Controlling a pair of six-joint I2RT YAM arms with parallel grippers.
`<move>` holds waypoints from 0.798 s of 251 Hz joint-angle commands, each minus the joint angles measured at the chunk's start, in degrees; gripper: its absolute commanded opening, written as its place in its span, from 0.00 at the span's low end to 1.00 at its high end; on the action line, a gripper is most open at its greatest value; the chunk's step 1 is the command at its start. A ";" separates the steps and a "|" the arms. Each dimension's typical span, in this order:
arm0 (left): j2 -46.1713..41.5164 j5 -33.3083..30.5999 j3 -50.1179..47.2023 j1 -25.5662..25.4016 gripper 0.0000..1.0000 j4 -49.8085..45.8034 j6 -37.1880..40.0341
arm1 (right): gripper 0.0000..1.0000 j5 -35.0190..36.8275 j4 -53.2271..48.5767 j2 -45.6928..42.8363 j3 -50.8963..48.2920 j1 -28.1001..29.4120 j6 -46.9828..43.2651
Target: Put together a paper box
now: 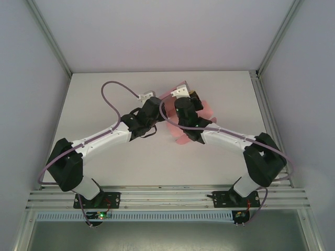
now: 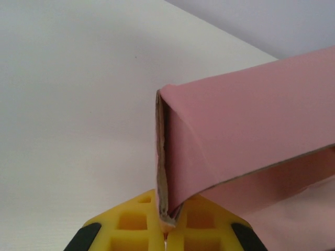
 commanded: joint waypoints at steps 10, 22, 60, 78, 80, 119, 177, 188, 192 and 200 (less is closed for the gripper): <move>-0.49 -4.60 0.84 -1.13 0.00 -10.20 -5.88 | 0.00 19.54 22.35 4.61 -1.25 -2.56 -19.12; -0.41 -4.99 0.90 -1.09 0.00 -10.35 -6.56 | 0.00 19.54 25.23 5.72 -1.34 -2.43 -21.92; -0.31 -5.49 1.01 -1.13 0.00 -9.85 -6.78 | 0.00 17.64 27.19 7.40 -1.34 -2.14 -23.30; -0.03 -5.44 1.28 -1.01 0.00 -9.74 -6.18 | 0.00 12.26 18.38 5.20 -1.45 -0.47 -17.15; -0.01 -5.42 1.29 -1.04 0.00 -9.72 -6.02 | 0.02 11.39 16.72 4.90 -1.39 -0.26 -16.03; -0.05 -5.62 1.57 -0.60 0.00 -9.55 -4.13 | 0.20 -15.36 -10.14 -6.66 -1.61 -0.26 8.94; -3.18 -6.67 -0.66 -0.18 0.00 -6.08 4.98 | 0.86 -50.17 -9.96 -29.25 -13.19 -2.74 15.37; -3.88 -6.92 -0.96 -0.10 0.00 -5.39 8.16 | 0.93 -49.57 -10.21 -33.61 -14.55 -3.05 16.76; -4.10 -7.07 -1.04 -0.09 0.00 -5.11 9.59 | 0.95 -49.12 -10.44 -35.18 -15.03 -3.21 17.44; -4.59 -6.93 -1.23 -0.03 0.00 -4.60 12.96 | 0.98 -47.88 -11.06 -38.35 -15.87 -3.61 18.63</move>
